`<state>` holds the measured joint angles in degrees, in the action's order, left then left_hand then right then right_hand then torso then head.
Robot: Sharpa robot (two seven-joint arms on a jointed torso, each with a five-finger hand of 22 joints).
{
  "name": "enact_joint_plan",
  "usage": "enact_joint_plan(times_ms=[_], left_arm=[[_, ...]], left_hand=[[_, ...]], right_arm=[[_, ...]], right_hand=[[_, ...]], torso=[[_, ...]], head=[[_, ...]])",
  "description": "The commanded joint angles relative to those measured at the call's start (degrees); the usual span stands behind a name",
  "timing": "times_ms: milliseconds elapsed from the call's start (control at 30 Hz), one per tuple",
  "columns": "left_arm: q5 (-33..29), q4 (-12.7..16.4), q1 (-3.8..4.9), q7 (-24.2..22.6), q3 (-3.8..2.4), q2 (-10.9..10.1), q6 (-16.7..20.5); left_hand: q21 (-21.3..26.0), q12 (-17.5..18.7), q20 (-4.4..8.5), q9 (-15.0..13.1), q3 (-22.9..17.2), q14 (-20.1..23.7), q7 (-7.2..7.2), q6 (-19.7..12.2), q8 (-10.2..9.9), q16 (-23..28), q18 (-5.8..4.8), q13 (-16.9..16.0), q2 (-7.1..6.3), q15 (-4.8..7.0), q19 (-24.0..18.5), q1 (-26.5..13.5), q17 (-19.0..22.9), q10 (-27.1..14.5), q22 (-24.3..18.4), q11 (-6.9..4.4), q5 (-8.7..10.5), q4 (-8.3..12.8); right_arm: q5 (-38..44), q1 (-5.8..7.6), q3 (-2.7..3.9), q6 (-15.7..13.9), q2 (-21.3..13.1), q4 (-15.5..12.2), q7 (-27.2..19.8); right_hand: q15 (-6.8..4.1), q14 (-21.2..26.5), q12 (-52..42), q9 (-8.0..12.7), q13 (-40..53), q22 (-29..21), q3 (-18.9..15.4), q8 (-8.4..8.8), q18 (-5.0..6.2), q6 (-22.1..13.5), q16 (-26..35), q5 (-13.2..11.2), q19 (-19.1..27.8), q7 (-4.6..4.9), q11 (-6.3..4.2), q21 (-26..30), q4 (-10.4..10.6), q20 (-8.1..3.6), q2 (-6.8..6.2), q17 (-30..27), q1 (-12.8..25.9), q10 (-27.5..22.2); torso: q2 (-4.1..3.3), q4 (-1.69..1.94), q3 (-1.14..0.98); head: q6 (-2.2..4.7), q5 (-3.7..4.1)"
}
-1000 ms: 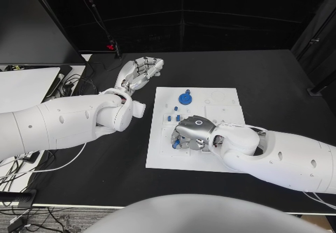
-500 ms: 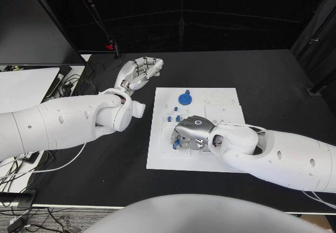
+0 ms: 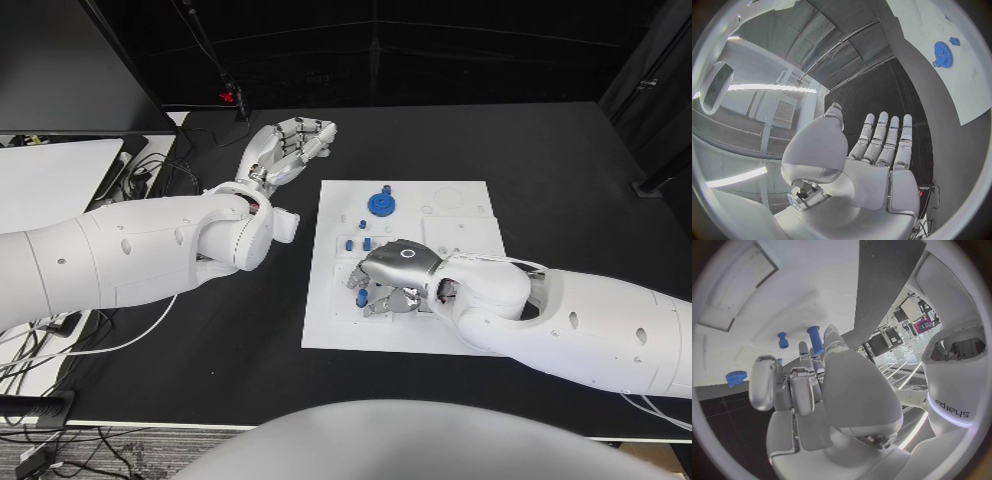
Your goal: Assemble the parts on the task board
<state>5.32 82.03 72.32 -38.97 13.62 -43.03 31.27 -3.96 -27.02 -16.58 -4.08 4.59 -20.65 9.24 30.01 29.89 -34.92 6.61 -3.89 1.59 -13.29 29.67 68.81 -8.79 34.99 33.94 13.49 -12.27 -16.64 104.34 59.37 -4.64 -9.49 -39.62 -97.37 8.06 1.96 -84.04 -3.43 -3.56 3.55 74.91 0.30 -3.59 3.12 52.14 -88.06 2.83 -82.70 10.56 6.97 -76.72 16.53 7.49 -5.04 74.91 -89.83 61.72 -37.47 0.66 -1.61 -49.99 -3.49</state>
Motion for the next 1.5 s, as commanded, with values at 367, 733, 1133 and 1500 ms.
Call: enact_joint_plan(times_ms=[367, 733, 1133, 1500], left_arm=[[-0.03, -0.02, 0.07, -7.34, -0.05, 0.13, -0.23], [-0.04, -0.08, 0.06, -7.27, -0.05, 0.23, -0.21], [-1.17, -0.24, 0.08, -7.33, -0.05, 0.92, 0.11], [-1.27, -0.33, 0.08, -7.31, -0.05, 0.97, 0.27]], left_hand=[[-0.27, -0.39, -0.04, 0.08, 0.35, 0.41, 6.29, -0.35, 0.23, -0.23, 0.16, 0.09, 0.48, 0.05, 0.49, 0.0, 0.09, -0.24, -0.07, -0.22, -0.27, -0.07], [-0.27, -0.42, -0.04, 0.11, 0.51, 0.51, 6.32, -0.45, 0.24, -0.32, 0.15, 0.11, 0.48, 0.03, 0.48, 0.0, 0.2, -0.34, -0.12, -0.2, -0.31, -0.08], [-0.27, -0.44, -0.04, 0.11, 0.55, 0.53, 6.32, -0.47, 0.24, -0.35, 0.15, 0.11, 0.48, 0.03, 0.48, 0.01, 0.23, -0.37, -0.13, -0.2, -0.32, -0.07], [-0.27, -0.46, -0.04, 0.11, 0.58, 0.53, 6.32, -0.47, 0.26, -0.38, 0.15, 0.11, 0.49, 0.03, 0.48, 0.05, 0.26, -0.37, -0.15, -0.2, -0.33, -0.06]], right_arm=[[-5.32, -0.04, -0.15, -13.28, -1.49, -0.85, -2.82], [-41.39, 2.65, -0.07, -21.92, -14.98, -8.0, -12.17], [-55.59, 5.04, -0.21, -14.95, -29.84, -11.99, -9.57], [-41.37, 4.83, -1.74, -19.0, -35.29, -13.16, -1.01]], right_hand=[[0.75, -4.52, -1.0, -0.64, 0.27, 8.32, 0.23, -1.16, 0.61, 1.13, 1.19, -0.15, 0.37, 0.83, 0.55, 1.28, -0.05, 1.0, 0.11, 8.87, 2.41, 0.08], [1.12, -2.74, -1.5, -0.47, 0.29, 5.99, -0.92, -0.92, 1.75, -0.32, 4.69, 0.17, 2.96, 1.04, 0.91, 6.12, 0.16, 1.53, -1.86, 2.45, 6.28, -1.83], [-1.22, 2.49, -16.48, -0.86, 8.47, 1.98, -6.05, -3.66, 3.72, -6.79, 8.93, 0.1, 11.54, -1.34, -2.69, 16.88, -0.23, -0.45, 6.55, -4.68, 12.2, 5.82], [-0.29, -5.96, -86.57, -3.84, 86.45, 7.47, -15.26, -17.26, 2.33, -6.97, -1.94, 11.41, 10.79, -2.18, -2.45, 11.55, 0.23, -0.02, 5.75, 15.09, 24.86, 28.28]], torso=[[0.01, 0.0, 0.02], [0.13, -0.01, 0.16], [0.21, -0.11, 0.41], [0.24, -0.27, 0.47]], head=[[-0.01, 0.46], [-0.01, 1.21], [-0.01, 5.66], [-0.01, 8.47]])
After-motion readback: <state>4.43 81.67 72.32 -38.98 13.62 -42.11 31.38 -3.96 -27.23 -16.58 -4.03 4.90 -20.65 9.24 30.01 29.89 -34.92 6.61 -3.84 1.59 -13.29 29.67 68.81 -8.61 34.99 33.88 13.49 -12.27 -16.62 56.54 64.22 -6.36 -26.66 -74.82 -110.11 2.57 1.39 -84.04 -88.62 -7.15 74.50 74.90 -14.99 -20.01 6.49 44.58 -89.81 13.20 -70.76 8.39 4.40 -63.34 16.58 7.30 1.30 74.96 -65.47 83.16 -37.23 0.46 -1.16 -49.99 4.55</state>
